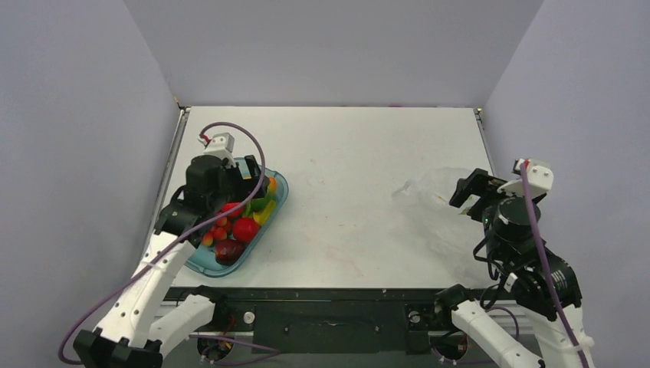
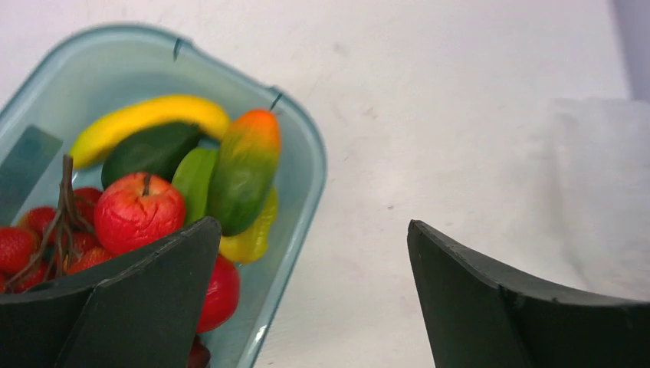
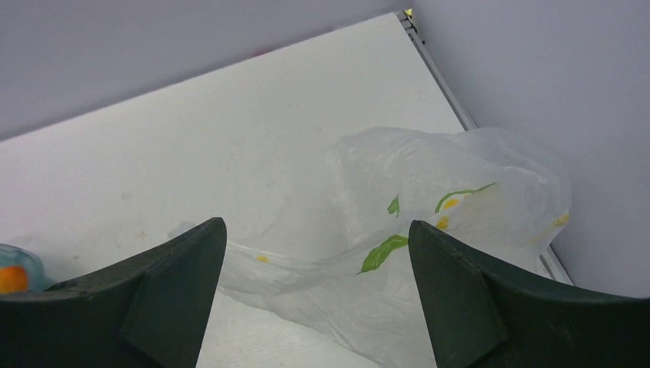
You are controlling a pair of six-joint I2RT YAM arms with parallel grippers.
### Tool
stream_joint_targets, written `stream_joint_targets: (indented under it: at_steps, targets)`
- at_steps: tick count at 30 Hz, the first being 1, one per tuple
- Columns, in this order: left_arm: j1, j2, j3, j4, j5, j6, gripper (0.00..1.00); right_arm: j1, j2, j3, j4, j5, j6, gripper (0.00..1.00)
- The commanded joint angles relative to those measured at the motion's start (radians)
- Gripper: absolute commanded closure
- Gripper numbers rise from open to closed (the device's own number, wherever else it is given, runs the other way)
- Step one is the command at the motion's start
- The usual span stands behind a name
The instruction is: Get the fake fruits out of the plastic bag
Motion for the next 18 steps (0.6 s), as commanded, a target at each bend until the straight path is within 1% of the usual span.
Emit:
stream_joint_targets:
  at_steps: [1, 4, 7, 9, 15, 18]
  targets:
    - [0.007, -0.111, 0.178, -0.059, 0.150, 0.023, 0.09, -0.003, -0.046, 0.081, -0.004, 0.022, 0.045, 0.16]
    - [0.007, -0.168, 0.283, -0.065, 0.217, 0.018, 0.07, -0.003, -0.084, 0.098, -0.003, 0.067, 0.061, 0.15]
    - [0.007, -0.212, 0.360, -0.067, 0.235, 0.010, 0.06, -0.003, -0.130, 0.097, -0.003, 0.125, 0.069, 0.15]
    - [0.007, -0.235, 0.390, -0.066, 0.246, 0.004, 0.05, -0.003, -0.163, 0.088, -0.004, 0.157, 0.085, 0.12]
    - [0.006, -0.287, 0.414, -0.022, 0.256, -0.014, 0.03, -0.003, -0.240, 0.085, 0.028, 0.176, 0.136, 0.11]
    - [0.007, -0.288, 0.424, -0.023, 0.248, -0.012, 0.03, -0.005, -0.264, 0.056, 0.073, 0.169, 0.098, 0.11]
